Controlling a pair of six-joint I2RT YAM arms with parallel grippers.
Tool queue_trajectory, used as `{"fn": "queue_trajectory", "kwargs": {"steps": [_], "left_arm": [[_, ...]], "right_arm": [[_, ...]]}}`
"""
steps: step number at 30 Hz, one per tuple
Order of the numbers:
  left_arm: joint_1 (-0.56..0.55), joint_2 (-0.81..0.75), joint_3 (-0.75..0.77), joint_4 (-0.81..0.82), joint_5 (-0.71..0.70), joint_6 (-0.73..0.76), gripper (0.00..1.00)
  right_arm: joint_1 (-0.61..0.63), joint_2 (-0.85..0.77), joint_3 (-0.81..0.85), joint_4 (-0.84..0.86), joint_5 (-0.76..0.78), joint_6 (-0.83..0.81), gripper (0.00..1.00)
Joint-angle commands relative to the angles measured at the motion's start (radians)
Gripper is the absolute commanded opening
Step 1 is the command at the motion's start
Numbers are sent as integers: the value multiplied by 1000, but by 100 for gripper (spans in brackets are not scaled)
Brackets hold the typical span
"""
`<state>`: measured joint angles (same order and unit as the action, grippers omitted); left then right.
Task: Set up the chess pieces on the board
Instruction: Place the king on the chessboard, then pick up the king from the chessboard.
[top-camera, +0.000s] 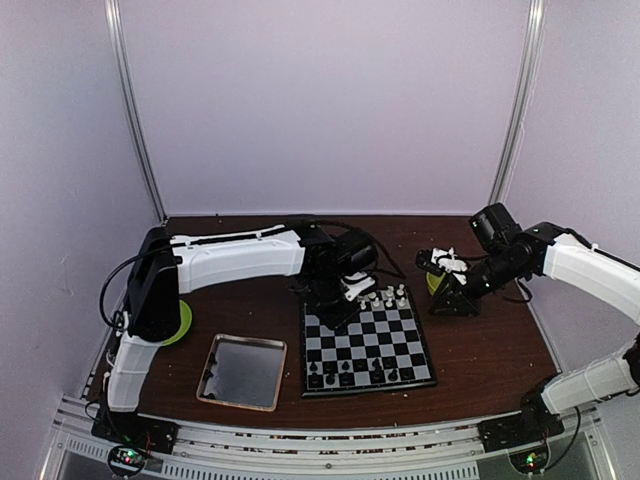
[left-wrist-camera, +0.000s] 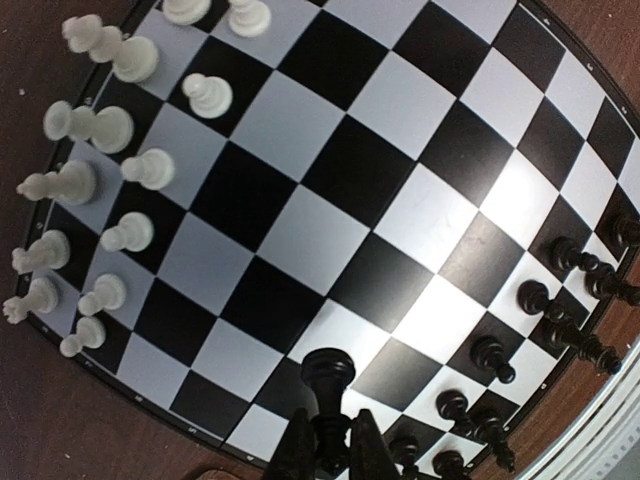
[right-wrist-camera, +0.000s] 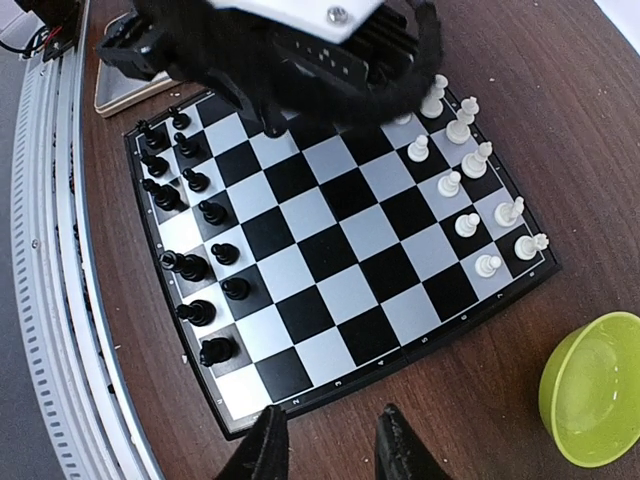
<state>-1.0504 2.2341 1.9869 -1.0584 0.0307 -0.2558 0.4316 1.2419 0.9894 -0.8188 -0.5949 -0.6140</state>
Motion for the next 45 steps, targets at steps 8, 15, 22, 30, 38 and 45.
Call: {"fn": "queue_trajectory", "kwargs": {"steps": [8, 15, 22, 30, 38, 45], "left_arm": [[-28, 104, 114, -55, 9, 21, 2], [-30, 100, 131, -56, 14, 23, 23], [-27, 47, 194, -87, 1, 56, 30], [67, -183, 156, -135, -191, 121, 35], [239, -475, -93, 126, -268, 151, 38], [355, -678, -434, 450, -230, 174, 44]], "right_arm": [[-5, 2, -10, 4, -40, 15, 30], [-5, 5, -12, 3, -40, 15, 31], [-5, 13, -1, 0, -34, 16, 31], [75, 70, 53, -2, 54, 14, 34], [293, 289, 177, 22, 245, 30, 42], [386, 526, 403, -9, 296, 69, 41]]}}
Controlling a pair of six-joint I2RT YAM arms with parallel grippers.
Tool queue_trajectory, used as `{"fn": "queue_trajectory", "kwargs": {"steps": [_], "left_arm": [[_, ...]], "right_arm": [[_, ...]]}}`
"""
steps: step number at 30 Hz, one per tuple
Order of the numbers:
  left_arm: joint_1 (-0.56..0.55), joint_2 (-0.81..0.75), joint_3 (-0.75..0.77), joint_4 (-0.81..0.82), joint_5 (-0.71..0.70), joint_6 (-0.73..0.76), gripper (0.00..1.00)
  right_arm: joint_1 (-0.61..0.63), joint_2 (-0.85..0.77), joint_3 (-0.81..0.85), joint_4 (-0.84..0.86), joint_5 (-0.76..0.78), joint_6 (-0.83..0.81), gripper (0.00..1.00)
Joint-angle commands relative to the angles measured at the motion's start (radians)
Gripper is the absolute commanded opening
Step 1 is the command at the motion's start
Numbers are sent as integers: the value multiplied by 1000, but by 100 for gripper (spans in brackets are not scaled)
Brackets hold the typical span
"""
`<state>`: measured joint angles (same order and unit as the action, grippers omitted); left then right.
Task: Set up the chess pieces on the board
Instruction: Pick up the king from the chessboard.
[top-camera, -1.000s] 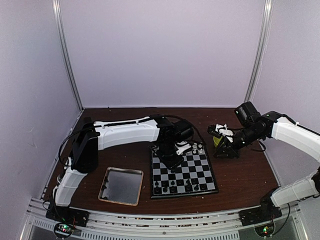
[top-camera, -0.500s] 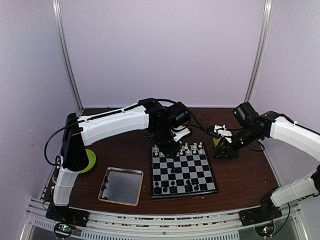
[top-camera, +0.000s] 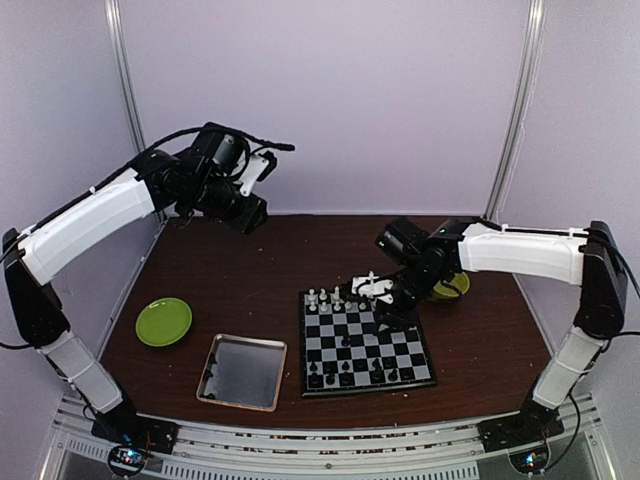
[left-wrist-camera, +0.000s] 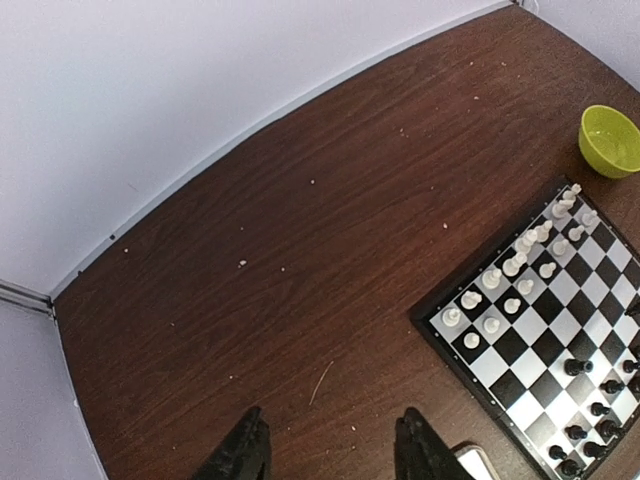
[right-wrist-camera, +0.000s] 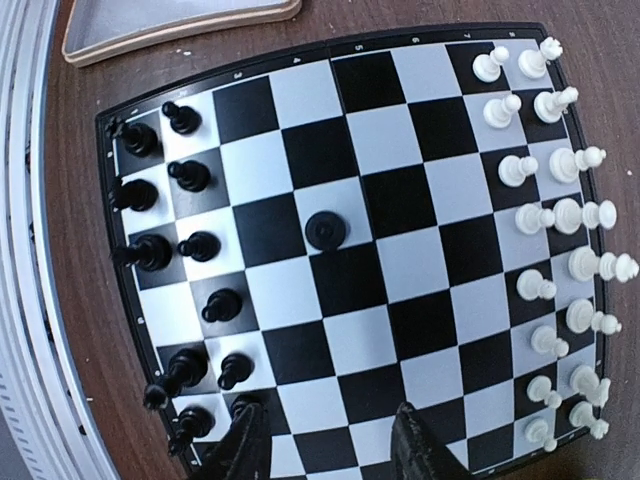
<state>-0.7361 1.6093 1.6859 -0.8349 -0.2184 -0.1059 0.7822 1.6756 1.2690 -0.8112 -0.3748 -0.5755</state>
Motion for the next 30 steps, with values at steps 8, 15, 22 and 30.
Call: {"fn": "queue_trajectory", "kwargs": {"steps": [8, 15, 22, 30], "left_arm": [[60, -43, -121, 159, 40, 58, 45], [61, -39, -115, 150, 43, 56, 45], [61, -27, -107, 139, 45, 56, 45], [61, -18, -105, 134, 63, 56, 45]], "right_arm": [[72, 284, 293, -79, 94, 37, 42], [90, 336, 313, -89, 66, 34, 40], [94, 354, 325, -101, 16, 27, 39], [116, 376, 360, -107, 13, 36, 37]]}}
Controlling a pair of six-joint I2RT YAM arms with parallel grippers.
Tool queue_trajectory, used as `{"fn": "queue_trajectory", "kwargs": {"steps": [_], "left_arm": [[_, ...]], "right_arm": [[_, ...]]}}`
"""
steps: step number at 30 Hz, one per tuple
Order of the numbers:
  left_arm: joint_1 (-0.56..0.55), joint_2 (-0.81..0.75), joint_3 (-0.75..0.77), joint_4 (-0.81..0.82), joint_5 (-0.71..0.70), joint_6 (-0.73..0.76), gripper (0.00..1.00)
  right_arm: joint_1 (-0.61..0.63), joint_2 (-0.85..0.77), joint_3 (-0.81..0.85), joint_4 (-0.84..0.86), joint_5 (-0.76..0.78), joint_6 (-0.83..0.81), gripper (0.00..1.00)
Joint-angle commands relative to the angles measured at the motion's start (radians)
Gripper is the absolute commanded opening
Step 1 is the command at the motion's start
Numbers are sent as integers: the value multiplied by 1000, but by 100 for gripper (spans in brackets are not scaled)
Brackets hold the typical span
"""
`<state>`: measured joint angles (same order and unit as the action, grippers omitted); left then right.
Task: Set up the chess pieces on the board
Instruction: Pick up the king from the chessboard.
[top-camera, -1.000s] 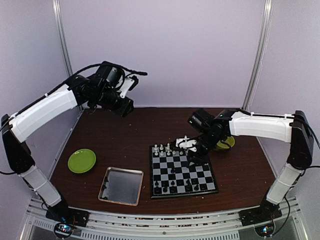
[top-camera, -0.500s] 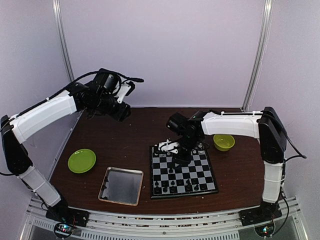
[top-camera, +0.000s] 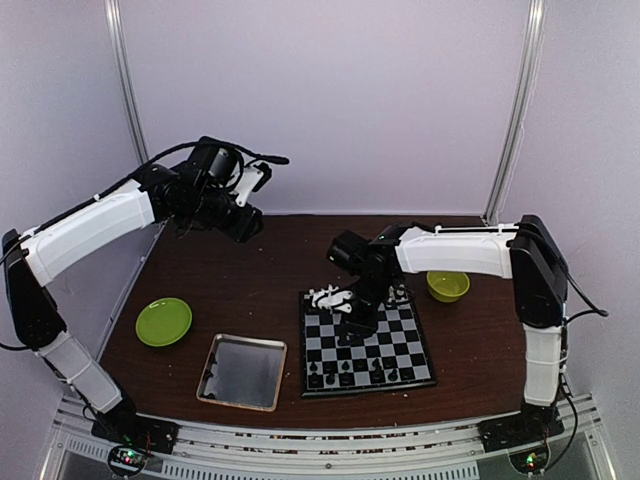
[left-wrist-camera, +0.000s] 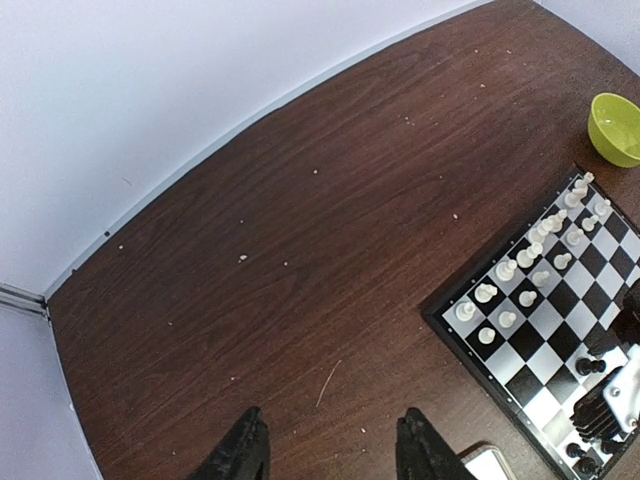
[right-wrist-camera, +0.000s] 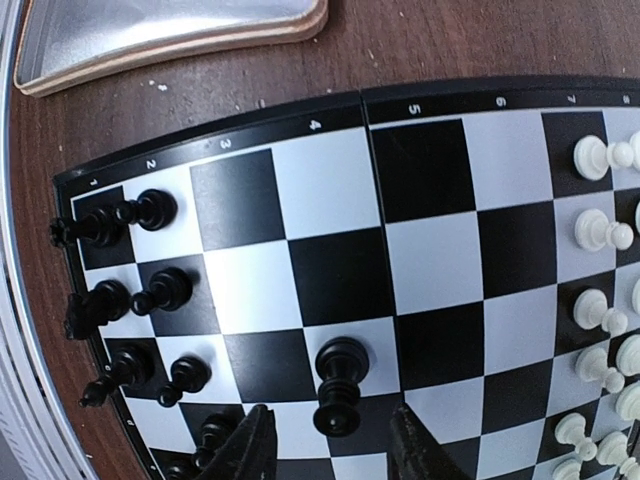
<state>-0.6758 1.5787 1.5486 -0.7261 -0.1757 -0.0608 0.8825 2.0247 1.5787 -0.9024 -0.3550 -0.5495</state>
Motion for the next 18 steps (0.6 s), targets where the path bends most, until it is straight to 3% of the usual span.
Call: {"fn": "queue_trajectory", "kwargs": {"steps": [1, 11, 18], "left_arm": [[0, 14, 33, 25, 23, 12, 45], [-1, 24, 39, 16, 35, 9, 44], [-1, 25, 39, 10, 31, 12, 44]], "right_arm": [[16, 33, 55, -19, -5, 12, 35], [16, 26, 59, -30, 5, 23, 15], [17, -147, -27, -29, 37, 0, 10]]}}
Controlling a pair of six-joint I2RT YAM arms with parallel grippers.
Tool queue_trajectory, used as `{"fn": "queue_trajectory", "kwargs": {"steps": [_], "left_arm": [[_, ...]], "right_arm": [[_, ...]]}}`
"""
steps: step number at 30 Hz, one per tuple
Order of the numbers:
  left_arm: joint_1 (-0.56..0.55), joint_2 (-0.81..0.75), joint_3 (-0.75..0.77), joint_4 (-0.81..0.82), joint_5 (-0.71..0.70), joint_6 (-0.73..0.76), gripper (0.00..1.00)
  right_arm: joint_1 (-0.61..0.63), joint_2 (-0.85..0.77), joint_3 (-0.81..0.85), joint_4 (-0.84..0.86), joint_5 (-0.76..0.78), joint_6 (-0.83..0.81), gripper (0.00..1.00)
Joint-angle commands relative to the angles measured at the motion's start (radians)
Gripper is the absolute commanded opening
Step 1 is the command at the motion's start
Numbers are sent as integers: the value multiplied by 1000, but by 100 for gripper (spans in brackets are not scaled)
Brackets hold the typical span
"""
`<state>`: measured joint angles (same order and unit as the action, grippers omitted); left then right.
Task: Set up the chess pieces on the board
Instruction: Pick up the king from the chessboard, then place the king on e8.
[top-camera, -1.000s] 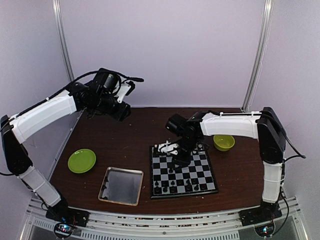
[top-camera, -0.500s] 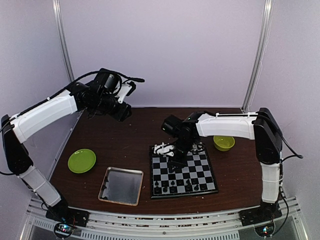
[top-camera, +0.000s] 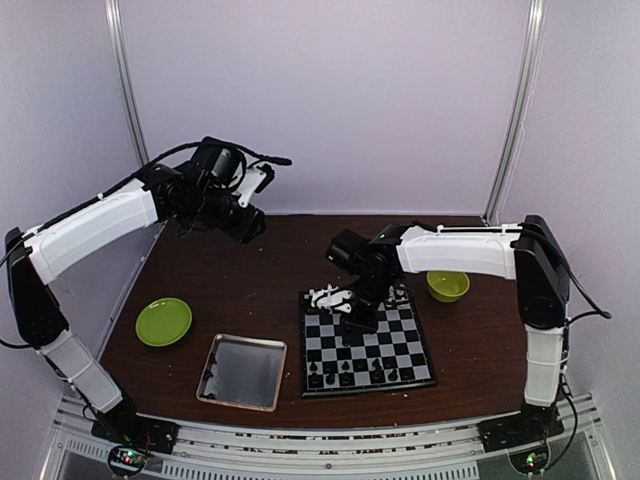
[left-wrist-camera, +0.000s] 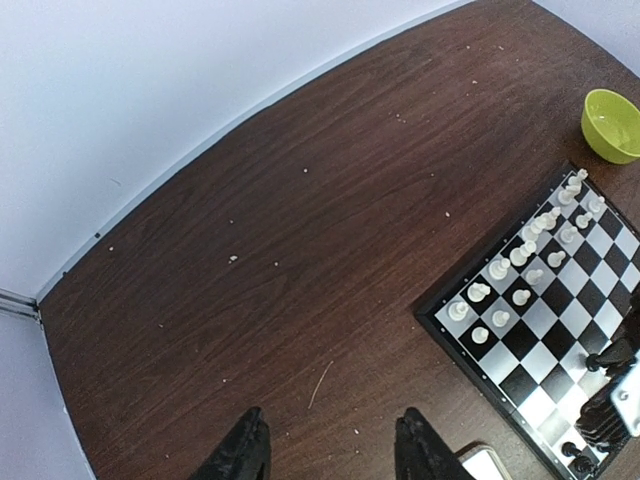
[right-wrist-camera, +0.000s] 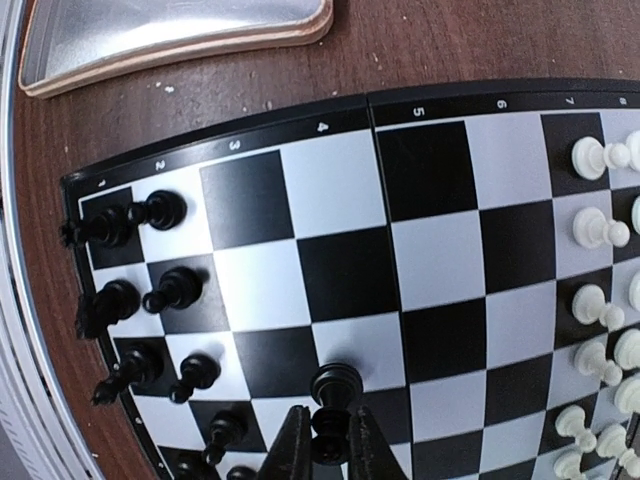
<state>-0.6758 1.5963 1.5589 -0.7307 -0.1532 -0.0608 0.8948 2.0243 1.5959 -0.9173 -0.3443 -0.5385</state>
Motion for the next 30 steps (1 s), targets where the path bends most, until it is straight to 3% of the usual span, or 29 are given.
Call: {"fn": "queue_trajectory", "kwargs": {"steps": [1, 6, 11, 30], "left_arm": [[0, 9, 29, 14, 9, 11, 44], [-1, 11, 33, 9, 10, 13, 44], [-1, 11, 32, 8, 7, 13, 44], [-2, 28, 40, -6, 7, 17, 44]], "right_arm": [[4, -181, -61, -16, 23, -16, 10], [6, -328, -166, -23, -45, -28, 10], [38, -361, -257, -25, -84, -50, 10], [129, -228, -277, 32, -28, -41, 10]]}}
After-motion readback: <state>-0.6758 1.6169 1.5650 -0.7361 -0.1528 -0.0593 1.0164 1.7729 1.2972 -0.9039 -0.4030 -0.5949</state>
